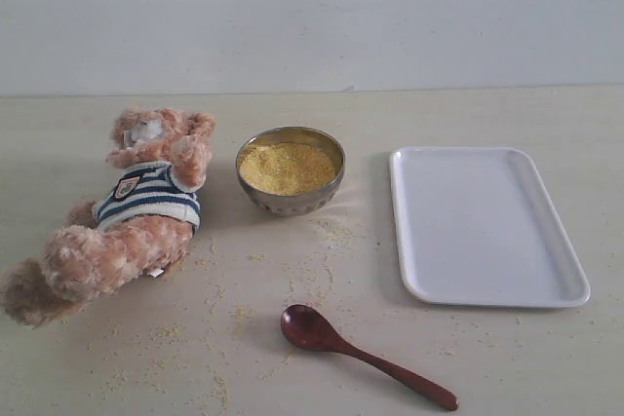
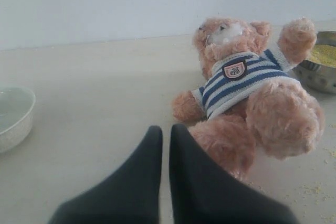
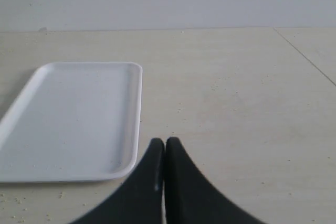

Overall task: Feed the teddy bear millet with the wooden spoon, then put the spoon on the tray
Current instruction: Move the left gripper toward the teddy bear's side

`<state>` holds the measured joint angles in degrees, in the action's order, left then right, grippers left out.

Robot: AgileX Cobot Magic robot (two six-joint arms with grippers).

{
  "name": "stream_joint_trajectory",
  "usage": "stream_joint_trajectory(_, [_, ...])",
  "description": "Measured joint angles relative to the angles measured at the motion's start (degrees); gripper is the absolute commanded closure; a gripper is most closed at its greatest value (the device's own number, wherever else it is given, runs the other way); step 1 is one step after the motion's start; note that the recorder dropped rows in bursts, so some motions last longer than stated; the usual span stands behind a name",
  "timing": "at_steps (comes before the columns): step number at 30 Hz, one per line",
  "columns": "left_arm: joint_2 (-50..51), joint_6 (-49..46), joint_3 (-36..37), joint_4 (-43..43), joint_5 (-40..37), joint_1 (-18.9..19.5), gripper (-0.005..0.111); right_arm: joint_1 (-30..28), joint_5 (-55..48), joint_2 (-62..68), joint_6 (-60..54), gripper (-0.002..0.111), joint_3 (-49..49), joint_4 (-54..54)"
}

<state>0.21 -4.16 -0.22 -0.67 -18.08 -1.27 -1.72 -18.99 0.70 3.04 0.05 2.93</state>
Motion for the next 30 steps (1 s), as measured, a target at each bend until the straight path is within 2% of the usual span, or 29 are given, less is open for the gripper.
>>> stream_joint_trajectory(3, [0.0, 0.29, 0.0, 3.5, 3.6, 0.0, 0.102, 0.0, 0.0, 0.0, 0.0, 0.108, 0.0, 0.0])
stream_joint_trajectory(8, [0.0, 2.53, 0.0, 18.84, 10.05, 0.0, 0.102, 0.0, 0.0, 0.0, 0.0, 0.108, 0.0, 0.0])
stream_joint_trajectory(12, [0.0, 2.63, 0.0, 26.92, 16.91, 0.0, 0.102, 0.0, 0.0, 0.0, 0.0, 0.108, 0.0, 0.0])
stream_joint_trajectory(15, [-0.08, 2.98, 0.0, 28.31, 28.38, 0.0, 0.102, 0.0, 0.0, 0.0, 0.0, 0.108, 0.0, 0.0])
stream_joint_trajectory(19, [0.29, 4.88, -0.19, 28.97, 53.23, 0.0, 0.102, 0.0, 0.0, 0.0, 0.0, 0.108, 0.0, 0.0])
stream_joint_trajectory(21, [3.8, 3.05, -2.55, 30.09, 59.3, 0.0, 0.102, 0.0, 0.0, 0.0, 0.0, 0.108, 0.0, 0.0])
stream_joint_trajectory(25, [23.56, -4.75, -13.62, 31.08, 57.08, 0.0, 0.102, 0.0, 0.0, 0.0, 0.0, 0.108, 0.0, 0.0])
stream_joint_trajectory(28, [40.28, -6.89, -24.16, 31.14, 44.62, 0.0, 0.102, 0.0, 0.0, 0.0, 0.0, 0.108, 0.0, 0.0])
stream_joint_trajectory(30, [50.69, -8.9, -32.52, 29.01, 30.62, 0.03, 0.102, 0.0, 0.0, 0.0, 0.0, 0.108, 0.0, 0.0])
